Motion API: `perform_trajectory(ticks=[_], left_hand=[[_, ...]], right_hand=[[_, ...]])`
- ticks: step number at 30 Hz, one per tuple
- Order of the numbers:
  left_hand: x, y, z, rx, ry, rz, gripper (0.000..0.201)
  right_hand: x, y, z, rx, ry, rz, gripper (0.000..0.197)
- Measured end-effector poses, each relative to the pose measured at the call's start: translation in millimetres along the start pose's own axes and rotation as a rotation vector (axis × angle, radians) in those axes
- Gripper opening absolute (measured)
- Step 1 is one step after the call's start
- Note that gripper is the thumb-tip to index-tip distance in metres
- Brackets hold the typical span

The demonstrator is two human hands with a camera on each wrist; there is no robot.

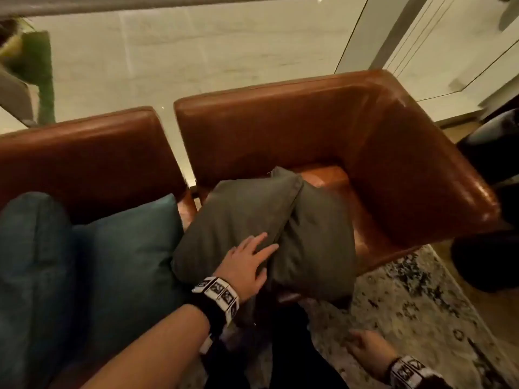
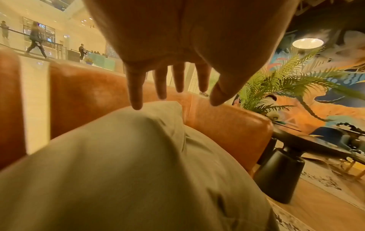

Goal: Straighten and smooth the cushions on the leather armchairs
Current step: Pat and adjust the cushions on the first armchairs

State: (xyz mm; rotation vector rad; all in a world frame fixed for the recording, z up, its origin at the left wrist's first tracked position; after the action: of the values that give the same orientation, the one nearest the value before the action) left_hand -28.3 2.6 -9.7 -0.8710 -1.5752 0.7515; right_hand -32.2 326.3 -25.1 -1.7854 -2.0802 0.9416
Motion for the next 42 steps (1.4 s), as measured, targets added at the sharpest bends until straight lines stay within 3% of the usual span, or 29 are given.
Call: perform_trajectory(ticks=[2,4,9,11,13,16,21,25,29,35,42], left_hand=[[10.3,15.5,35.4,-0.060,-0.027,0.081,0.060],[4.4,25.1,59.6,-0.104,-0.098,0.213,0.059],[-30.7,19.3,66.3,-0.109,-0.197,0.331,0.064],[-35.3,9.2,68.4,-0.118,-0.257,0.297,0.066],[-39.8,3.0,67.7,-0.122,-0.350,0.261,0.072],[-42.6,-2.6,66.3,-0.134,-0.501,0.293,0.092],[-47.4,-14.6,78.6,-0.079,-0.643,0.356,0.128],[-60.4,-21.5,91.8,-0.036,-0.692,0.195,0.128],[-50.5,-29.2,108.4,-0.016,-0.540,0.050,0.112],[-48.7,-67.8,143.3,0.030,-0.303,0.003,0.108],[-52.4,-111.2,223.0,-0.087,0.049,-0.032,0.113]], right_hand=[[-10.8,-37.9,44.3,0.108,-0.134,-0.066,0.028],[-34.5,-77.0,99.5,0.184,-0.328,-0.196,0.043],[-102.7,-109.6,211.6,0.131,-0.713,-0.594,0.058],[-125.7,-111.5,233.1,0.147,-0.754,-0.728,0.057],[-140.2,-106.9,241.6,0.110,-0.690,-0.786,0.059],[-152.5,-98.7,235.1,0.093,-0.491,-0.719,0.077],[-140.4,-90.6,210.7,0.133,0.042,-0.358,0.098],[-100.8,-99.3,190.7,0.260,0.391,-0.064,0.102],[-57.3,-101.8,159.1,0.456,0.662,0.290,0.100],[23.9,-147.9,109.6,0.742,0.595,0.558,0.078],[83.0,-263.5,83.1,1.000,0.397,0.493,0.064]])
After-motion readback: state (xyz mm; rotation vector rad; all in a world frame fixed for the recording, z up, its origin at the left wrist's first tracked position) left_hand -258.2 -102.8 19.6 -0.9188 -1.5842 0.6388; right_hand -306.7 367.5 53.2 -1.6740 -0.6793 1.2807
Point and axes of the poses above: each hand's wrist, its own z-axis towards the middle knuckle, its own y-axis out of the palm, x = y × z, the point moved 3 cm from there along z, towards the middle knuckle, and after that the axes turned 11 degrees about x, right-handed, at the moved point
